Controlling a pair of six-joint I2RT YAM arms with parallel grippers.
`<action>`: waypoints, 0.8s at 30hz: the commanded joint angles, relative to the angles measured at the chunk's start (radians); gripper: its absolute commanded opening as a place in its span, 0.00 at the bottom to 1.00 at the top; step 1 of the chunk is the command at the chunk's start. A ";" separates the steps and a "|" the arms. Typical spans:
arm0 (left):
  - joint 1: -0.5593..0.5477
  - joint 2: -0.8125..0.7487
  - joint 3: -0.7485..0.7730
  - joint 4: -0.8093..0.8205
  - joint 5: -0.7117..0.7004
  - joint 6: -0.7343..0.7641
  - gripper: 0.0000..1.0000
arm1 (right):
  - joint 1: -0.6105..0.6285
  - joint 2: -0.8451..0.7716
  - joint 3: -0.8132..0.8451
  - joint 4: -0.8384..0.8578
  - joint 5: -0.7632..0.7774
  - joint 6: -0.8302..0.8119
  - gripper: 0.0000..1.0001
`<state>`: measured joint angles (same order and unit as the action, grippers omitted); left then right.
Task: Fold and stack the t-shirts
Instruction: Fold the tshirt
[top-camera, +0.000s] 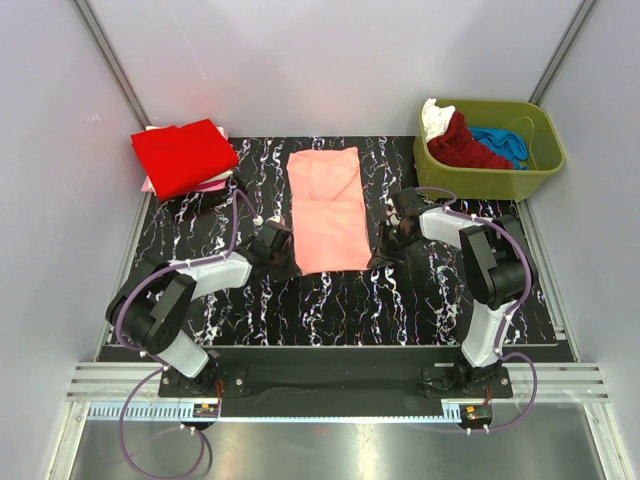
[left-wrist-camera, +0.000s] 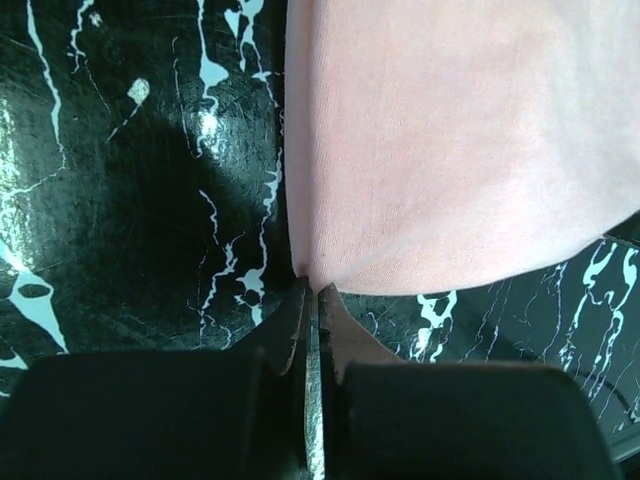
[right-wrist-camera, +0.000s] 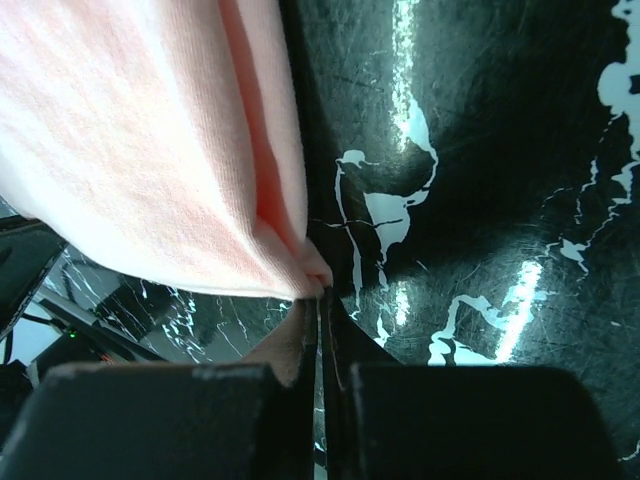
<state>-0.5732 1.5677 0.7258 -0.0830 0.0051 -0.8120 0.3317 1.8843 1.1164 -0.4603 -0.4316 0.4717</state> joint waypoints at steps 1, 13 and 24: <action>0.001 -0.035 -0.017 -0.043 -0.037 0.025 0.00 | -0.014 -0.056 -0.033 0.043 -0.007 0.019 0.00; -0.213 -0.428 -0.123 -0.231 -0.096 -0.156 0.00 | -0.014 -0.436 -0.234 -0.099 -0.024 0.061 0.00; -0.481 -0.672 -0.070 -0.491 -0.192 -0.383 0.00 | -0.011 -0.858 -0.300 -0.400 -0.068 0.128 0.00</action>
<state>-1.0359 0.9085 0.5873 -0.4648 -0.1238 -1.1347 0.3252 1.0843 0.8036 -0.7433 -0.4789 0.5812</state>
